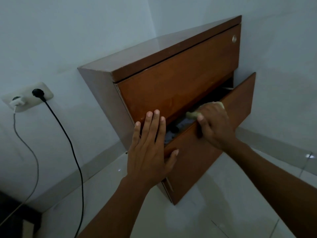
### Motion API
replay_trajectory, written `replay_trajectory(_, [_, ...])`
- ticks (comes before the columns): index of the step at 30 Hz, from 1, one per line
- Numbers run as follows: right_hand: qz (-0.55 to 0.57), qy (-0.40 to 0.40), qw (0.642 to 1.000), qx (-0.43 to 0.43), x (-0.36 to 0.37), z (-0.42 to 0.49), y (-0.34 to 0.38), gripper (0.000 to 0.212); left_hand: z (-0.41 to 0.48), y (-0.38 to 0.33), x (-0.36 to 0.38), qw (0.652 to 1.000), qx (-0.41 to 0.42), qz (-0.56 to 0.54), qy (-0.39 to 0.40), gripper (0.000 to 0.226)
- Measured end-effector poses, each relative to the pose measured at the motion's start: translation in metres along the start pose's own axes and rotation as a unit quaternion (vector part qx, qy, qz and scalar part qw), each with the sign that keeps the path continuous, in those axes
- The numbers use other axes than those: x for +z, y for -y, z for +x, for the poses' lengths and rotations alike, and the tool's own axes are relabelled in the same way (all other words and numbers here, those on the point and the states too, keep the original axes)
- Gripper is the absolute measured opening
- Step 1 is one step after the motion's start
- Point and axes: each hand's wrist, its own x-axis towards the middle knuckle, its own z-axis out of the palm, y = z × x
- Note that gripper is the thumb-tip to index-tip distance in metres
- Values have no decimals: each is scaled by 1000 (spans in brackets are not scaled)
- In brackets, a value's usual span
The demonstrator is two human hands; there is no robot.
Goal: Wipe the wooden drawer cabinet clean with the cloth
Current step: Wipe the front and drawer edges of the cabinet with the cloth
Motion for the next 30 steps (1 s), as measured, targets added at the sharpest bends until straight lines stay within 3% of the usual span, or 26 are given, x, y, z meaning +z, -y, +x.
replay_trajectory(4, [57,-67,992,89,-1,11,1,33,8,-3,-2,999,14,2,29,91])
replay_trajectory(8, [52,-4,998,-24,18,-12,32,32,24,-1,-3,995,72,25,59,95])
replay_trajectory(10, [51,-3,998,-31,17,-11,19,32,36,0,-6,991,104,40,80,100])
replay_trajectory(16, [12,-96,994,55,3,6,-62,33,97,-19,-4,979,162,88,83,107])
replay_trajectory(23, [22,-209,956,205,-3,39,-134,30,158,-50,12,976,170,117,68,109])
replay_trajectory(25, [76,-248,917,302,-9,55,-137,30,157,-50,14,978,174,98,58,107])
replay_trajectory(28, [189,-359,753,518,-18,67,-136,39,149,-49,20,979,187,64,51,101])
replay_trajectory(29, [212,-387,731,521,-18,64,-125,38,149,-49,21,979,189,59,48,99])
replay_trajectory(30, [218,-395,740,500,-14,58,-109,36,150,-49,23,979,190,58,45,98])
